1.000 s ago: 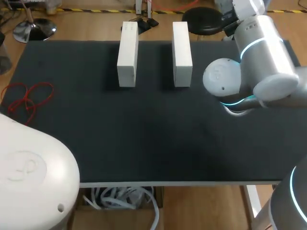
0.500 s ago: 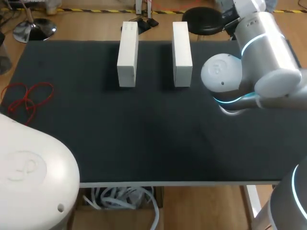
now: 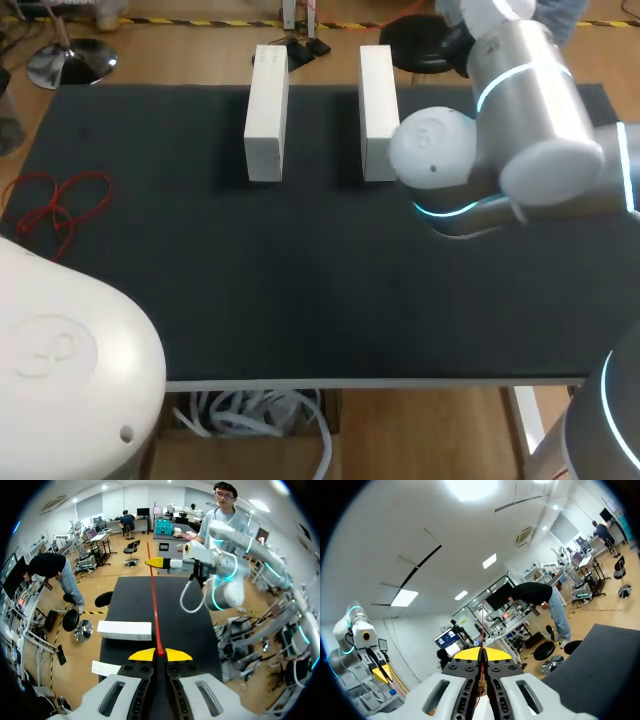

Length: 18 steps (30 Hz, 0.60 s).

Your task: Grab the tape and strap the tape.

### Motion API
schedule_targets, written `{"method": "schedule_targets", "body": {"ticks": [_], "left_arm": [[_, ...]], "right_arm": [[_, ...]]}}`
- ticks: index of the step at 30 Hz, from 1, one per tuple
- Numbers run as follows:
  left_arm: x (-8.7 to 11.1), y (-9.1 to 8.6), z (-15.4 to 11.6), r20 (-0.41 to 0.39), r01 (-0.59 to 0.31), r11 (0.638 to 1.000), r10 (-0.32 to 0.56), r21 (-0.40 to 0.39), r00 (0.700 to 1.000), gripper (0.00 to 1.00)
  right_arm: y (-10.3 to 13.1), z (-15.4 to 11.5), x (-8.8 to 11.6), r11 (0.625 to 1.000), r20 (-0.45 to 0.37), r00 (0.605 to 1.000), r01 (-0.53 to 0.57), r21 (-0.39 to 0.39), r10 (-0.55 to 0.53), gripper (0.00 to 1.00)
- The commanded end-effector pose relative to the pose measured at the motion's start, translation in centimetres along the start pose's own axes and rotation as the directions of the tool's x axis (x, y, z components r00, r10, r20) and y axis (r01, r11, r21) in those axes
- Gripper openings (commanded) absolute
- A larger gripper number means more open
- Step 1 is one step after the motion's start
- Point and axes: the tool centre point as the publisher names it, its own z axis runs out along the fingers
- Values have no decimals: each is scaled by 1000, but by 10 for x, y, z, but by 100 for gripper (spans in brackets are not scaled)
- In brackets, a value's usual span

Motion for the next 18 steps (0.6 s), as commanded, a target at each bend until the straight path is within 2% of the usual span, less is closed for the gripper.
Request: {"method": "schedule_targets", "body": {"ticks": [1, 6, 11, 16, 18], "left_arm": [[0, -1, -1, -2, 1, 1000, -1, -5, 1000, 0], [0, -1, -1, -2, 1, 1000, -1, -5, 1000, 0], [0, -1, -1, -2, 1, 1000, -1, -5, 1000, 0], [0, -1, -1, -2, 1, 1000, -1, -5, 1000, 0], [0, -1, -1, -2, 1, 1000, -1, -5, 1000, 0]], "right_arm": [[-3, -2, 13, 999, 188, 981, 42, 3, -41, 0], [-7, 0, 16, 991, 201, 971, 131, 19, -132, 0], [-9, 0, 22, 969, 176, 952, 245, 41, -249, 0], [-10, 1, 33, 919, 122, 911, 393, 44, -395, 0], [-12, 2, 37, 884, 89, 880, 463, 62, -467, 0]]}}
